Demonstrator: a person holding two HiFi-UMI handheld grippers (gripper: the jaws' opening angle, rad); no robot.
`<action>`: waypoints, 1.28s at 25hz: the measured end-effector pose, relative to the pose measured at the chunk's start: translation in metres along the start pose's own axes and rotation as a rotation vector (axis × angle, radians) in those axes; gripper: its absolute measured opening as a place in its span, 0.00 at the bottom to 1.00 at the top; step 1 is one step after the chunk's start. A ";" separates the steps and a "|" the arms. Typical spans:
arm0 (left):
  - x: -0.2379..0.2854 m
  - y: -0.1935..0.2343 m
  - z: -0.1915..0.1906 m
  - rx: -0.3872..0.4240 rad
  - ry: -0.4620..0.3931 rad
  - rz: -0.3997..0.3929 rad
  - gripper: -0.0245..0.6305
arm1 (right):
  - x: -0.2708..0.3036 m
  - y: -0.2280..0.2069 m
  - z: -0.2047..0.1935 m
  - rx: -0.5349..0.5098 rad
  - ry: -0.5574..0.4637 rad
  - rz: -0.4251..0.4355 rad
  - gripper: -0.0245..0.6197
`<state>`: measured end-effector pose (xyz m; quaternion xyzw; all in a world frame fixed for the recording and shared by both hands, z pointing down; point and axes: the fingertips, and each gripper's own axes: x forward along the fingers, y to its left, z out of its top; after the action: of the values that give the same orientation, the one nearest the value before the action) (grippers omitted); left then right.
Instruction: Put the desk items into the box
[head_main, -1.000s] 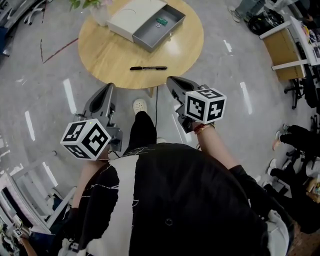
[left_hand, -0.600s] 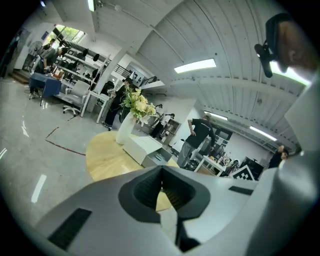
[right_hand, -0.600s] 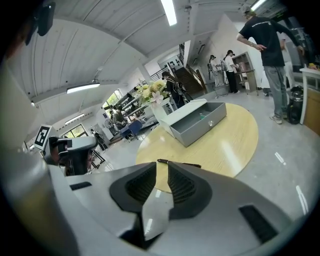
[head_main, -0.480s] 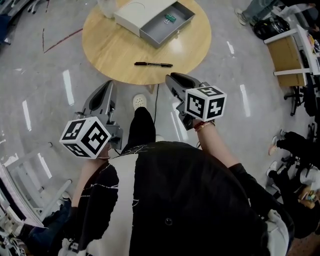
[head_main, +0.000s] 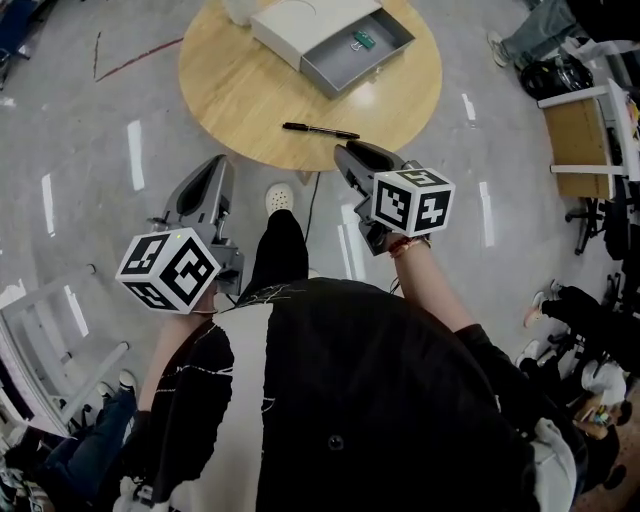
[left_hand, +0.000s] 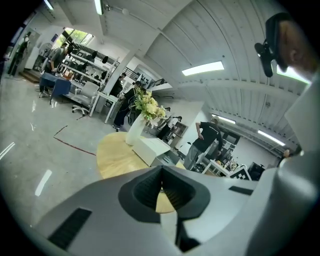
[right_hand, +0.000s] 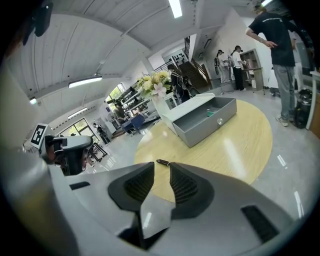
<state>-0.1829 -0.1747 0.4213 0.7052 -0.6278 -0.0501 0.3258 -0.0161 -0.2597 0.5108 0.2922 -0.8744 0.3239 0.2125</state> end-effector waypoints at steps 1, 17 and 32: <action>0.000 0.003 0.001 -0.003 -0.002 0.007 0.05 | 0.003 -0.001 0.001 -0.002 0.006 0.001 0.20; 0.013 0.037 0.016 -0.040 -0.015 0.074 0.05 | 0.049 -0.018 0.017 -0.055 0.076 -0.014 0.22; 0.015 0.061 0.010 -0.071 -0.007 0.131 0.05 | 0.082 -0.018 0.010 -0.181 0.175 0.019 0.23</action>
<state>-0.2368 -0.1923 0.4505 0.6504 -0.6714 -0.0535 0.3512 -0.0666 -0.3085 0.5577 0.2342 -0.8809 0.2700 0.3102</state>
